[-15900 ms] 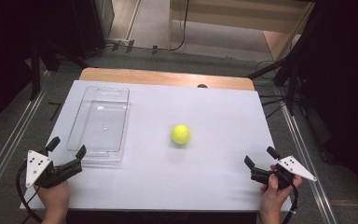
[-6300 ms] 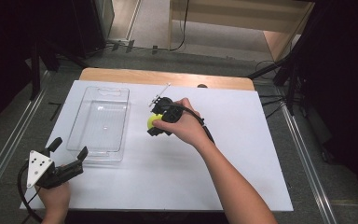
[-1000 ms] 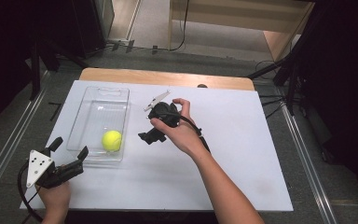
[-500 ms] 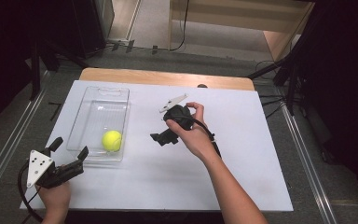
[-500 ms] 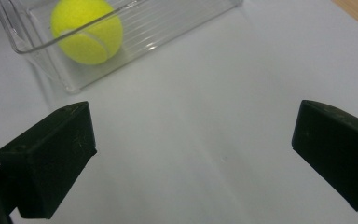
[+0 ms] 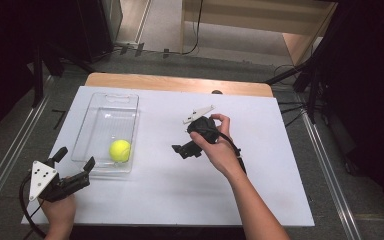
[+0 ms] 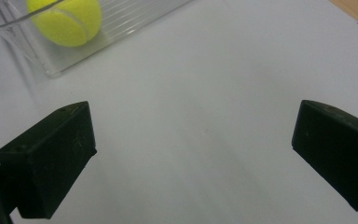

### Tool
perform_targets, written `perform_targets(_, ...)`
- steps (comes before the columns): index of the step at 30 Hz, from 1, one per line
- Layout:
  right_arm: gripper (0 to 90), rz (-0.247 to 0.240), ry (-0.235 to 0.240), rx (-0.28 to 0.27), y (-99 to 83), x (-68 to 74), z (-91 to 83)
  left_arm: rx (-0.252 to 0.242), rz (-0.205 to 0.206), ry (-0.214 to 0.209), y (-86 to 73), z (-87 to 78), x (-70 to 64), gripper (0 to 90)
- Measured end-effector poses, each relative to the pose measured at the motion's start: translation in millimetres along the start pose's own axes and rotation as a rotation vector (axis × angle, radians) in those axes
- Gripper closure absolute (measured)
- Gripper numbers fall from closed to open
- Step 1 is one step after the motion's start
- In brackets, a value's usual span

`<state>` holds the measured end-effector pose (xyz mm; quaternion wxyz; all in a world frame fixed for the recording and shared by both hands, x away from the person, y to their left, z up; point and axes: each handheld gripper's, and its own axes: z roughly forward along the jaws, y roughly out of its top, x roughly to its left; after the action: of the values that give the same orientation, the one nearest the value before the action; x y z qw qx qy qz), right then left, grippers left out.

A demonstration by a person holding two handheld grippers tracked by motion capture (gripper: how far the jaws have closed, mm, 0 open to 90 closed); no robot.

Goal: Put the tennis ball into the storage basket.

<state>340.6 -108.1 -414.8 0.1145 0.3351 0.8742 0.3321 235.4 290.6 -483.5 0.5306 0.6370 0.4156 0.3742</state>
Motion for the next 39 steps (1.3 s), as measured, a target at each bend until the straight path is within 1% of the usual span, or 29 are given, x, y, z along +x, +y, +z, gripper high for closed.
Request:
perform_targets(3, 0.0, 0.000, -0.003, -0.001, -4.4, -1.9, -1.6, -0.001, -0.002, 0.000, 0.0, -0.1, 0.0, 11.3)
perform_targets(5, 0.0, 0.014, -0.014, -0.003, -7.3, -2.5, -2.6, -0.001, -0.002, -0.001, 0.0, 0.0, 0.0, 11.3)
perform_targets(6, 0.0, 0.013, -0.013, -0.003, -9.0, -3.9, -3.5, -0.001, -0.002, 0.000, 0.0, -0.1, 0.0, 11.3)
perform_targets(14, 0.0, 0.055, -0.034, -0.015, -22.3, -10.3, -12.7, 0.000, 0.000, 0.000, 0.0, -0.1, 0.0, 11.3)
perform_targets(16, 0.0, 0.057, -0.042, -0.013, -25.8, -11.3, -14.7, 0.000, -0.001, 0.000, 0.0, -0.1, -0.1, 11.3)
perform_targets(18, 0.0, 0.049, -0.046, -0.015, -29.5, -13.4, -16.7, 0.000, -0.001, 0.000, 0.0, -0.1, -0.1, 11.3)
perform_targets(19, 0.0, 0.058, -0.051, -0.017, -31.2, -13.6, -18.0, 0.000, 0.000, 0.000, 0.0, -0.1, 0.0, 11.3)
perform_targets(21, 0.0, 0.054, -0.053, -0.024, -33.0, -14.6, -19.1, 0.000, 0.000, 0.001, 0.0, -0.1, -0.1, 11.3)
perform_targets(24, 0.0, 0.065, -0.060, -0.032, -40.4, -17.4, -24.3, 0.000, 0.000, 0.001, 0.0, 0.1, -0.2, 11.3)
perform_targets(25, 0.0, 0.075, -0.061, -0.031, -41.8, -17.1, -25.0, 0.000, -0.001, 0.001, -0.1, 0.0, -0.3, 11.3)
perform_targets(28, 0.0, 0.072, -0.068, -0.043, -47.3, -18.9, -27.1, 0.000, 0.000, 0.001, 0.0, -0.1, -0.3, 11.3)
perform_targets(29, 0.0, 0.084, -0.068, -0.043, -49.1, -18.9, -28.2, 0.001, 0.001, 0.000, 0.0, -0.1, -0.3, 11.3)
perform_targets(30, 0.0, 0.078, -0.068, -0.051, -51.1, -20.0, -28.7, 0.003, 0.001, 0.001, 0.0, -0.3, -0.4, 11.3)
perform_targets(32, 0.0, 0.097, -0.075, -0.052, -55.2, -20.2, -31.4, 0.004, 0.002, 0.002, 0.1, -0.4, -0.4, 11.3)
perform_targets(33, 0.0, 0.097, -0.075, -0.060, -57.4, -21.1, -32.1, 0.004, 0.002, 0.001, 0.0, -0.3, -0.4, 11.3)
perform_targets(35, 0.0, 0.112, -0.080, -0.060, -62.0, -22.0, -34.6, 0.003, 0.001, 0.001, -0.1, -0.2, -0.5, 11.3)
perform_targets(36, 0.0, 0.108, -0.084, -0.071, -64.3, -23.3, -35.0, 0.005, 0.002, 0.002, 0.0, -0.3, -0.5, 11.3)
perform_targets(39, 0.0, 0.126, -0.096, -0.081, -71.7, -25.4, -38.4, 0.003, 0.002, 0.000, -0.1, -0.2, -0.7, 11.3)
